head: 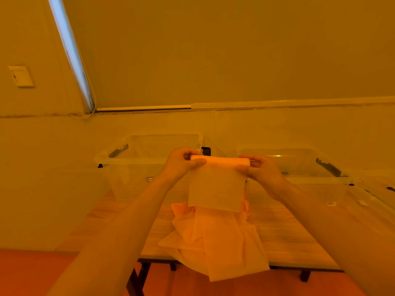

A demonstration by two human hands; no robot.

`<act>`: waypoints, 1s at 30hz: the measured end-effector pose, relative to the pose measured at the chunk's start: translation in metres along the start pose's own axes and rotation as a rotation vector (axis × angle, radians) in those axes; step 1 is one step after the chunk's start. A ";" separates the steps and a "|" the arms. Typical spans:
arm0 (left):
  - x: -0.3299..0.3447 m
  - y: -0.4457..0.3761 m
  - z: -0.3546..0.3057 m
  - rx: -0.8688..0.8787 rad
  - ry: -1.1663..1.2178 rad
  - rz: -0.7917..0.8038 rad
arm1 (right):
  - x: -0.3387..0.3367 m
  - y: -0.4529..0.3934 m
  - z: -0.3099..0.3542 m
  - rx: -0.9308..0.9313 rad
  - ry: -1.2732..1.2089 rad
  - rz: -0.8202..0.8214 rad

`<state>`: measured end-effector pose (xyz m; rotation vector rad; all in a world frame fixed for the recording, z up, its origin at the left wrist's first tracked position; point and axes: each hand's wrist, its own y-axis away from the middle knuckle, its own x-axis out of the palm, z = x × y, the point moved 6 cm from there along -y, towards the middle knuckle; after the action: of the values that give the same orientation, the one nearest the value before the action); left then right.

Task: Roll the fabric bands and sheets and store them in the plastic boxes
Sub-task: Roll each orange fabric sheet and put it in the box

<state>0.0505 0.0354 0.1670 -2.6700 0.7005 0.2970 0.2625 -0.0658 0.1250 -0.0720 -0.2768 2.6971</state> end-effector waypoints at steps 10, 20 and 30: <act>-0.002 0.000 0.003 -0.030 -0.037 0.010 | 0.003 0.001 0.002 0.000 0.016 -0.003; -0.003 0.001 0.007 -0.031 -0.026 0.011 | 0.000 -0.001 0.004 -0.032 -0.009 -0.030; -0.002 0.001 0.004 -0.013 -0.045 -0.015 | 0.001 0.004 0.007 -0.031 0.021 -0.007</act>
<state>0.0480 0.0367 0.1639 -2.6710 0.6664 0.3580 0.2595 -0.0705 0.1308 -0.1080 -0.3120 2.6836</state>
